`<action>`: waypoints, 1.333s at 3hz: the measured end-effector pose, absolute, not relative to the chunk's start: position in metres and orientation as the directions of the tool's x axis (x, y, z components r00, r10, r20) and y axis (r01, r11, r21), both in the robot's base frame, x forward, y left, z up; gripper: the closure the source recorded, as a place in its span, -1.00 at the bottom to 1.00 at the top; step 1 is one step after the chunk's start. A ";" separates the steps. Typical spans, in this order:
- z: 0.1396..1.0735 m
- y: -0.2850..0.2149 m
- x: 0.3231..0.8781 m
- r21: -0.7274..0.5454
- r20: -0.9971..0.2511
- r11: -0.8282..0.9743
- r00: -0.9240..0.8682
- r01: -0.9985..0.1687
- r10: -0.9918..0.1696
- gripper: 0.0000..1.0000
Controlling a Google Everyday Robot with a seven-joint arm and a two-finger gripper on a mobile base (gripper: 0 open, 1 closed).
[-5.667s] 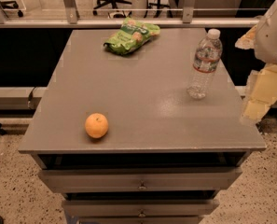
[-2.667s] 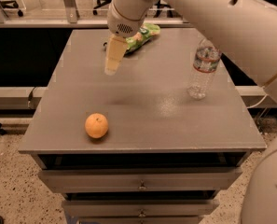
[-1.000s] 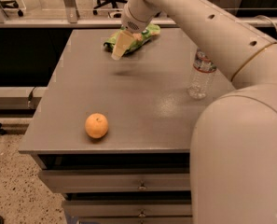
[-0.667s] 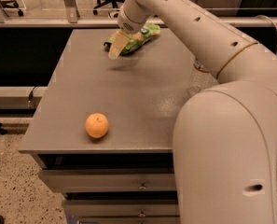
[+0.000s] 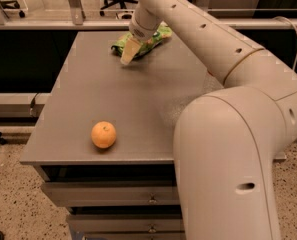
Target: Move green rice chip bag near water bottle
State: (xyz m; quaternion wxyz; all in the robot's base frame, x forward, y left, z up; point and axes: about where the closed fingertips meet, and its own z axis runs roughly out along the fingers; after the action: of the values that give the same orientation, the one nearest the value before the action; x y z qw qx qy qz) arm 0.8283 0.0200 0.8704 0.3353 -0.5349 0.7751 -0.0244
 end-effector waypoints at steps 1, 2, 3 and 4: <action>0.867 0.014 0.832 -0.395 -0.492 0.445 -0.223 -0.804 -0.841 -0.25; 0.870 0.012 0.834 -0.404 -0.496 0.450 -0.223 -0.796 -0.839 0.22; 0.893 0.021 0.829 -0.456 -0.492 0.417 -0.168 -0.786 -0.854 0.84; 0.916 0.029 0.822 -0.515 -0.473 0.374 -0.108 -0.772 -0.875 1.00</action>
Offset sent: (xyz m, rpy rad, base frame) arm 0.0069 -0.0137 0.0127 0.0055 -0.0353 -0.0407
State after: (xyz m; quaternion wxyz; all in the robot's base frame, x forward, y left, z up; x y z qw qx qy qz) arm 0.8223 0.0289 0.9162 0.3709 -0.5553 0.7411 -0.0694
